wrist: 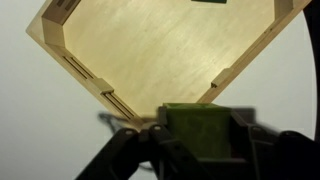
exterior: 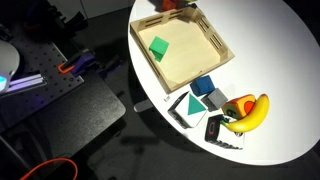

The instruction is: Add the yellow cube to the stack

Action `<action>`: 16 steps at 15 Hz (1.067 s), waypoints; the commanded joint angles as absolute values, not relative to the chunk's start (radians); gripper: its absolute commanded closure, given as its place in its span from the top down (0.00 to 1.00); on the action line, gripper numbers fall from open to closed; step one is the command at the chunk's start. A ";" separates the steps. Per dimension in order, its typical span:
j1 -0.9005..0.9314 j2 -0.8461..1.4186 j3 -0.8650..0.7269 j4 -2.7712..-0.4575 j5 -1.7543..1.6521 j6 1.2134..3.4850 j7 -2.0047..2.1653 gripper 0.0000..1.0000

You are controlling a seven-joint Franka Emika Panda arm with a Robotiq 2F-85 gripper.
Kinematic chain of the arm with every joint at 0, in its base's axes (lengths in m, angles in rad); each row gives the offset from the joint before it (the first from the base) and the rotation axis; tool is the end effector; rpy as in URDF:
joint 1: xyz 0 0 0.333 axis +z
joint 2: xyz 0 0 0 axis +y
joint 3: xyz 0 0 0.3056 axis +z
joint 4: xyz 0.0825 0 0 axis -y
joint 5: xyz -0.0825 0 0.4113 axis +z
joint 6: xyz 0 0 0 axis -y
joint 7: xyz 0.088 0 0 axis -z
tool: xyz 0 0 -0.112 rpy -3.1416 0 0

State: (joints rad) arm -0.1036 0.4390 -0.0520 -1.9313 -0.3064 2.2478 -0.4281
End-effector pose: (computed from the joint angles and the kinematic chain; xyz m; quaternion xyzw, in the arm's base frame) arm 0.6163 -0.1060 0.2169 0.9616 0.2372 -0.0941 0.1011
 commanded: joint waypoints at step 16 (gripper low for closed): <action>-0.089 0.440 -0.003 -1.803 -0.173 2.037 -0.372 0.32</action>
